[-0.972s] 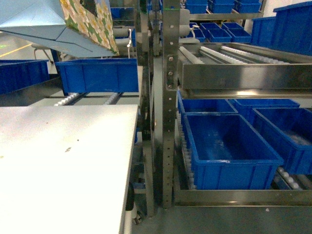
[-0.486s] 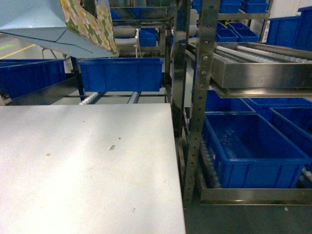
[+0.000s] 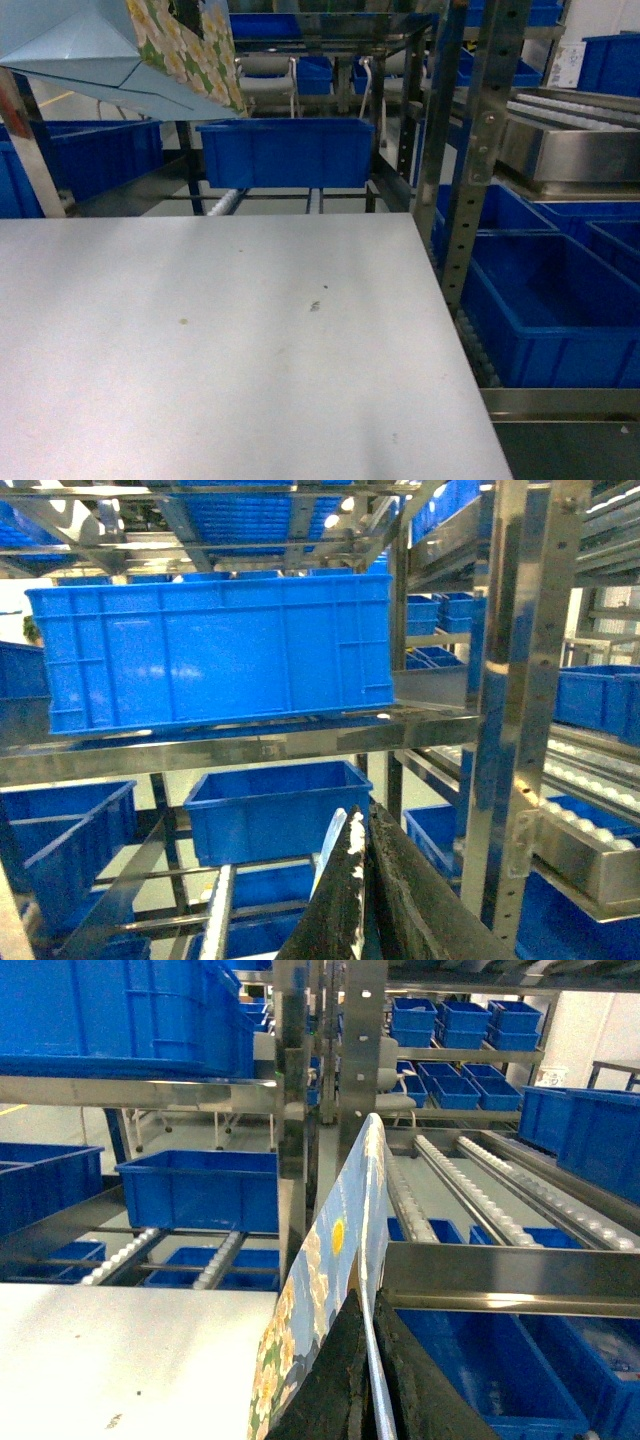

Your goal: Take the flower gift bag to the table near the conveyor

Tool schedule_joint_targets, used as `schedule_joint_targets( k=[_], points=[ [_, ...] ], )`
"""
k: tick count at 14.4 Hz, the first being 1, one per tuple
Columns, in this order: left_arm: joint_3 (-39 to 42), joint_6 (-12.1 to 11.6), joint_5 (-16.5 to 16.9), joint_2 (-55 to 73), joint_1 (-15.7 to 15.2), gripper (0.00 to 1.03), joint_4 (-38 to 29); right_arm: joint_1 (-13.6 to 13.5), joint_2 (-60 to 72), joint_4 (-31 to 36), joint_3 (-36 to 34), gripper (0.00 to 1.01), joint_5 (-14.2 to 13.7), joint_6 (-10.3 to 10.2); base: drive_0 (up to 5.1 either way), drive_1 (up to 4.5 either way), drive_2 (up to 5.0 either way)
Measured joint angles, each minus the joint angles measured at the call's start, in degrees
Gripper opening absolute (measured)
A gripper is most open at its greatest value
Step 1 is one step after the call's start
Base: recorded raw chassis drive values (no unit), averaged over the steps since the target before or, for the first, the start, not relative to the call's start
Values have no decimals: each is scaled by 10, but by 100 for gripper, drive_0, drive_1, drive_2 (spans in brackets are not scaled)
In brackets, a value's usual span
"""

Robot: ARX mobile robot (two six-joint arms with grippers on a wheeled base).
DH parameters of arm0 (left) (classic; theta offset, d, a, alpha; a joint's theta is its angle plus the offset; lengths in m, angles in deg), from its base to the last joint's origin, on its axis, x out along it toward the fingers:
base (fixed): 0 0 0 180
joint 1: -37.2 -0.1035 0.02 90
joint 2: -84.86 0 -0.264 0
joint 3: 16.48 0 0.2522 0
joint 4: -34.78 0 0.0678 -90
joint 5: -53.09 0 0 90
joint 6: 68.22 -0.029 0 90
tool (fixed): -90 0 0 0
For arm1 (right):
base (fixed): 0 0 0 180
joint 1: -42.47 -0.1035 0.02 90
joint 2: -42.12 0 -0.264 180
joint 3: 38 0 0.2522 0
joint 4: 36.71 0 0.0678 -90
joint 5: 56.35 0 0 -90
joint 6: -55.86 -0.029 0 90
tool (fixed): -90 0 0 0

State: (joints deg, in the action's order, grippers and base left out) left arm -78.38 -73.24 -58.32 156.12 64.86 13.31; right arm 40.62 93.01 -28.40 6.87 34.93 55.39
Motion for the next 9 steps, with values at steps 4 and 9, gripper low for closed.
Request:
schedule_joint_targets(
  k=[4,9],
  points=[
    [0,0,0,0,0,2,-1,0,0,2,0,2,0,0,-498,248,248],
    [0,0,0,0,0,2,0,0,-1,0,0,2,0,0,-492,254,254]
  ],
)
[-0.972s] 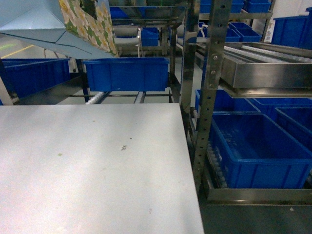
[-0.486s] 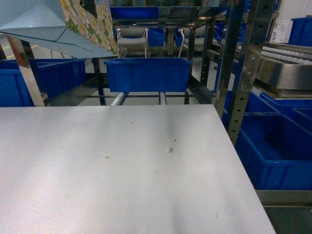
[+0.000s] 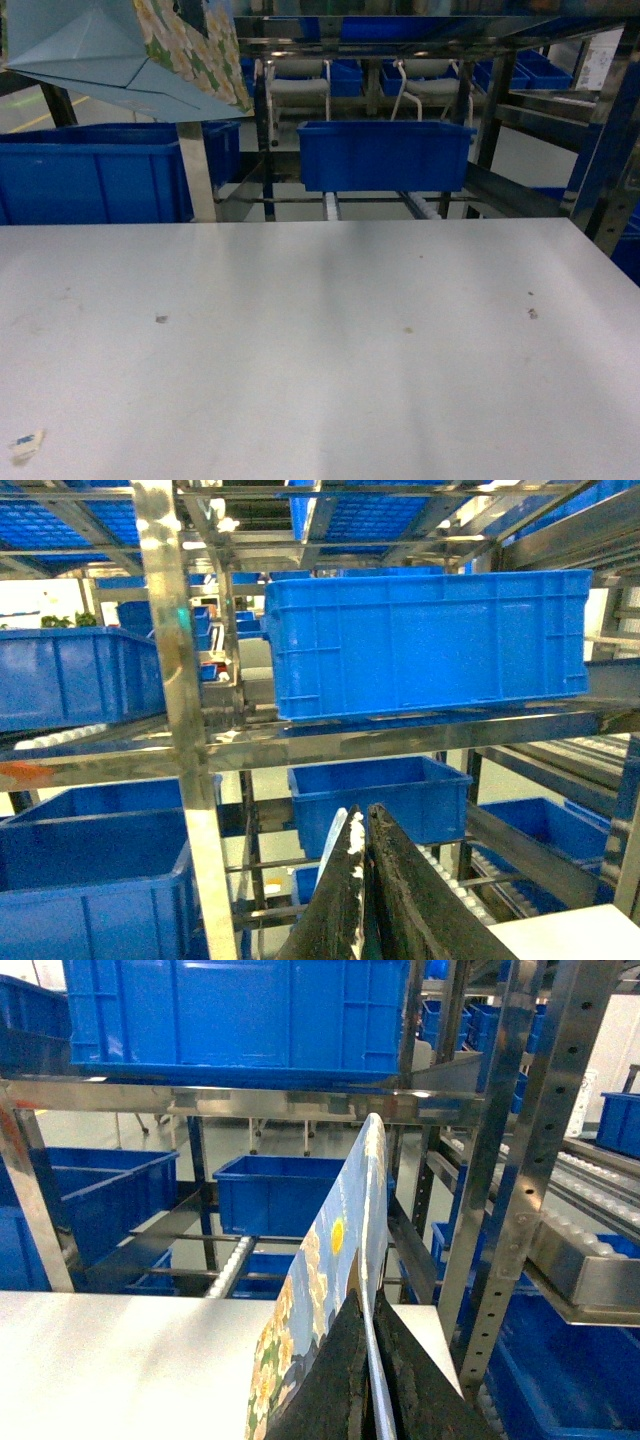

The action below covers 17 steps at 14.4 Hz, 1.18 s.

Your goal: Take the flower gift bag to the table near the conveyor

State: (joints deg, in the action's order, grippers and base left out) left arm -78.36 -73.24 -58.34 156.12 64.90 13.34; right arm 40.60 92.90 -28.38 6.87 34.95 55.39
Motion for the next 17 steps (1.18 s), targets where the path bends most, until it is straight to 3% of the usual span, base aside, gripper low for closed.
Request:
schedule_joint_targets(
  k=[9,17],
  points=[
    [0,0,0,0,0,2,-1,0,0,1,0,2,0,0,-498,247,247],
    [0,0,-1,-1,0,2,-1,-3,1,0,0,2,0,0,-4,-4,-4]
  ],
)
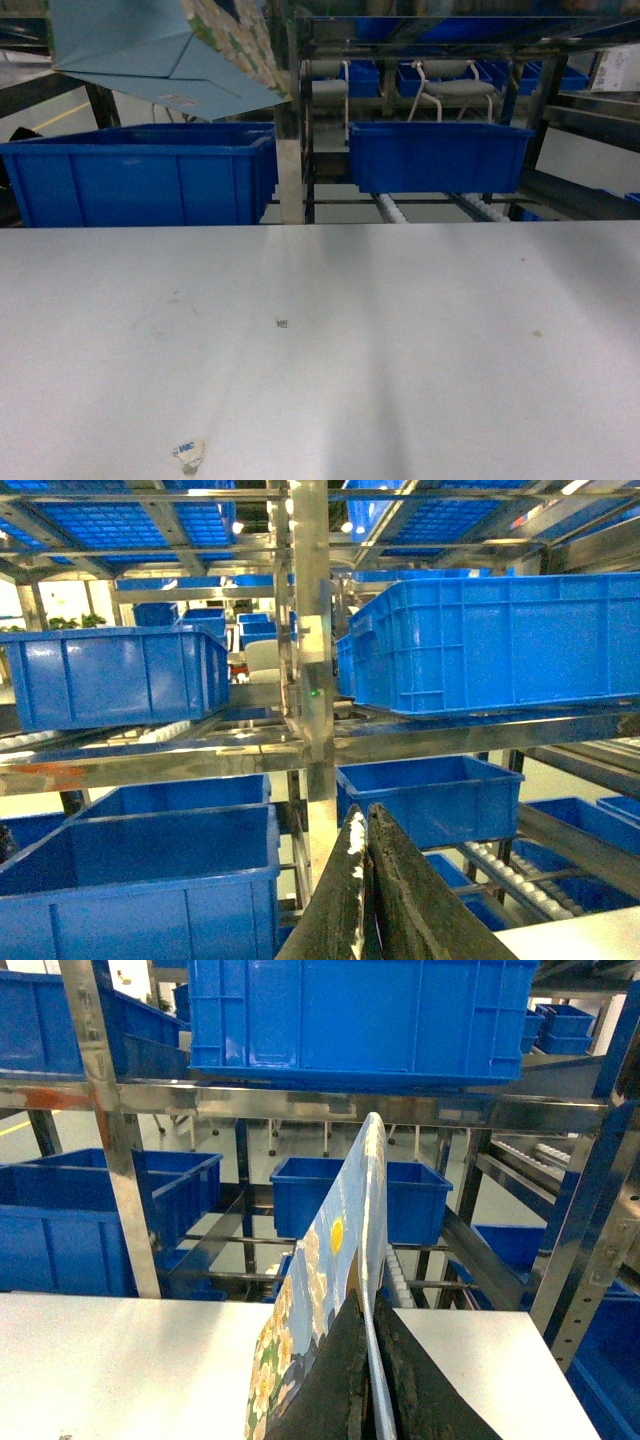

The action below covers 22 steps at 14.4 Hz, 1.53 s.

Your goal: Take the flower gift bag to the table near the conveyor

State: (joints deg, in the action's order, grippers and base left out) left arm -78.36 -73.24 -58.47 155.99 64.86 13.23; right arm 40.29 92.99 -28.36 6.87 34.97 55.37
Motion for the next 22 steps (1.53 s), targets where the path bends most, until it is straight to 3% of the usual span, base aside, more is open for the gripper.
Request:
schedule_joint_targets(
  k=[9,12,14,18,22],
  points=[
    [0,0,1,0,0,2,0,0,0,0,0,2,0,0,0,0,0],
    [0,0,1,0,0,2,0,12,10,12,0,2,9,1,0,0,0],
    [0,0,2,0,0,2,0,28,52,51,-10,2,22,4,0,0,0],
    [0,0,1,0,0,2,0,73,220,174,-16,2,67,40,0,0,0],
    [0,0,1,0,0,2,0,90,283,204,-15,2,83,47,0,0,0]
  ],
)
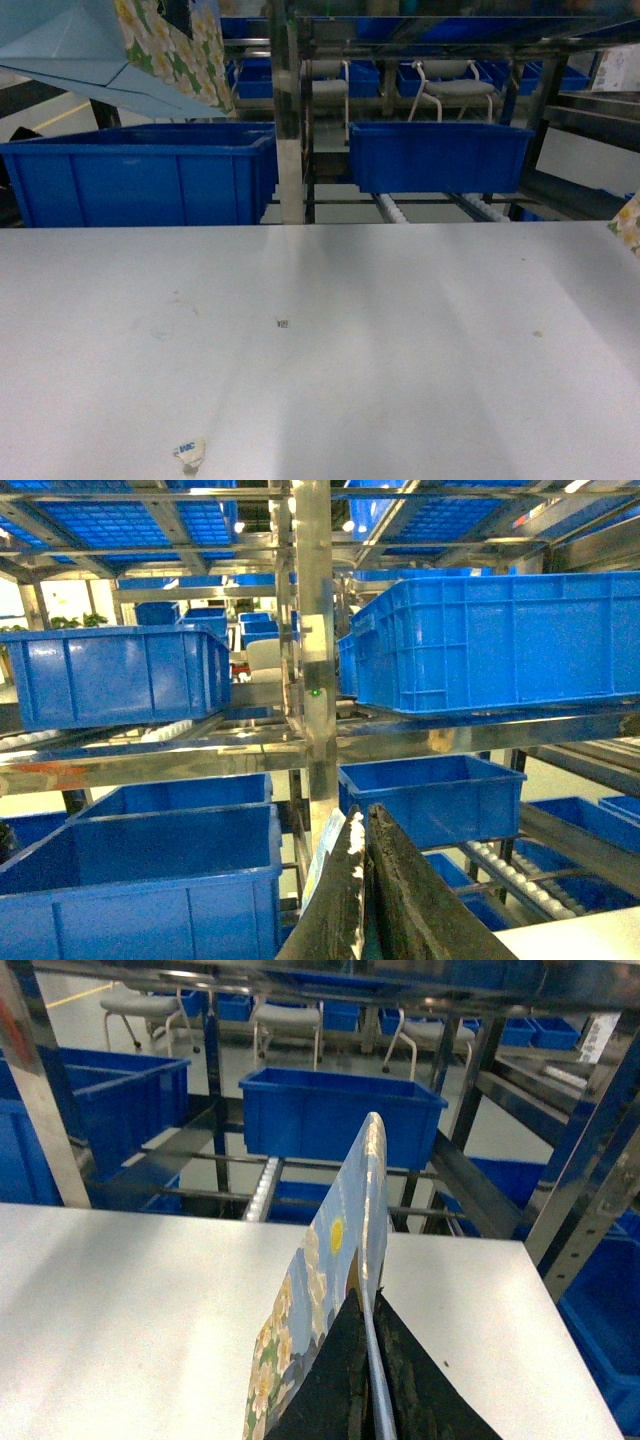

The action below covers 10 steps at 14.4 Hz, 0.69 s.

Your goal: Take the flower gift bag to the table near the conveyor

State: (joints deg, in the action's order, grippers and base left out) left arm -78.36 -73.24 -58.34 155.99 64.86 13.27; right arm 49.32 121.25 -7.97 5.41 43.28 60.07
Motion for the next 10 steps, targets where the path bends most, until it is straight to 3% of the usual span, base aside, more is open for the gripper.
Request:
schedule_joint_targets(
  k=[6,10],
  points=[
    [0,0,0,0,0,2,0,15,171,47,54,2,47,28,0,0,0],
    [0,0,0,0,0,2,0,50,340,42,176,2,59,39,0,0,0]
  ],
)
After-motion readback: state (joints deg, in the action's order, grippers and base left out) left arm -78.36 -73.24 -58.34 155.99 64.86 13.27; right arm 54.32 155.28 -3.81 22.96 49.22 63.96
